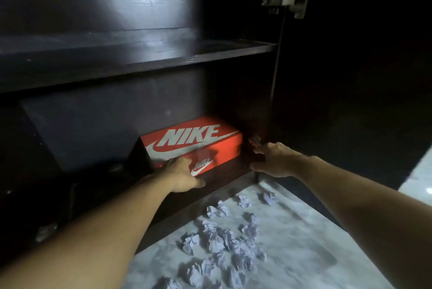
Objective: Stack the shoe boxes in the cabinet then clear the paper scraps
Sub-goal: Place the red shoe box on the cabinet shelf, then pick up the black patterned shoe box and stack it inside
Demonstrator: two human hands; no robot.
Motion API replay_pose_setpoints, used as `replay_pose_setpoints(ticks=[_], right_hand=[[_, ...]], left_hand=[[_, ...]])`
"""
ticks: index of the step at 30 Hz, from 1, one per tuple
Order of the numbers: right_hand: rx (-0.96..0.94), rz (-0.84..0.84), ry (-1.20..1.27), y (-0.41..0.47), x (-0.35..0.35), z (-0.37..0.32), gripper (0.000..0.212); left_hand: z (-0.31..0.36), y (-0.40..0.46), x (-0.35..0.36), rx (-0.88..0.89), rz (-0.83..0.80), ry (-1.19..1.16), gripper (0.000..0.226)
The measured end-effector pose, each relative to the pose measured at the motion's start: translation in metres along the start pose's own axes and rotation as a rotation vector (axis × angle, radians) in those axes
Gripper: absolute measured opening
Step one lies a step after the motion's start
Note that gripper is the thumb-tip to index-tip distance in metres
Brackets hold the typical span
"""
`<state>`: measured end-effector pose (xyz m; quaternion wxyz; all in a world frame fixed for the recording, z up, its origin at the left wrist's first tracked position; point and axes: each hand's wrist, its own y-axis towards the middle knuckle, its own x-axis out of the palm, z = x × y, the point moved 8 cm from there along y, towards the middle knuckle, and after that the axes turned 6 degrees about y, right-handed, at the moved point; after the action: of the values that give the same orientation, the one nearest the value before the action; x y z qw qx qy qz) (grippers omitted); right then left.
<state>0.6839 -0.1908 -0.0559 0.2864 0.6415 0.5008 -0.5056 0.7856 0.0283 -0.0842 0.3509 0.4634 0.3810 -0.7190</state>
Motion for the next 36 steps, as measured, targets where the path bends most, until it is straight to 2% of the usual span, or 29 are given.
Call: replay_pose_setpoints(ticks=[5,7,10,14,18,20,22,24,26,27,31,36], right_hand=[[0.087,-0.007,-0.014,-0.103,-0.053,0.035,0.047],[0.139,0.007,-0.004,-0.153,-0.075,0.052,0.048],[0.223,0.033,-0.028,-0.232,-0.104,0.085,0.036],[0.372,0.047,-0.050,-0.341,-0.129,0.131,0.047],[0.491,0.049,-0.059,-0.451,-0.142,0.166,0.040],[0.531,0.048,-0.069,-0.504,-0.142,0.175,0.044],[0.551,0.018,-0.106,-0.557,-0.139,0.177,0.037],[0.623,0.009,-0.100,-0.612,-0.136,0.182,0.030],[0.703,0.034,-0.009,-0.661,-0.131,0.194,0.037],[0.738,0.063,0.056,-0.684,-0.126,0.200,0.039],[0.892,0.097,0.187,-0.770,-0.101,0.215,0.062],[1.054,0.163,0.268,-0.867,-0.065,0.229,0.072]], left_hand=[[0.091,-0.067,-0.008,0.180,-0.143,0.041,0.079],[0.135,-0.100,-0.006,0.268,-0.179,0.043,0.073],[0.198,-0.151,0.004,0.398,-0.240,0.078,0.064],[0.276,-0.227,0.024,0.562,-0.279,0.167,0.082],[0.346,-0.312,0.039,0.757,-0.290,0.306,0.087],[0.374,-0.352,0.054,0.838,-0.320,0.328,0.075],[0.401,-0.395,0.071,0.930,-0.361,0.312,0.056],[0.424,-0.442,0.095,1.009,-0.421,0.300,0.056],[0.442,-0.488,0.121,1.077,-0.503,0.303,0.081],[0.448,-0.510,0.136,1.110,-0.551,0.312,0.085],[0.463,-0.587,0.183,1.209,-0.666,0.323,0.062],[0.478,-0.635,0.226,1.201,-0.706,0.197,0.072]])
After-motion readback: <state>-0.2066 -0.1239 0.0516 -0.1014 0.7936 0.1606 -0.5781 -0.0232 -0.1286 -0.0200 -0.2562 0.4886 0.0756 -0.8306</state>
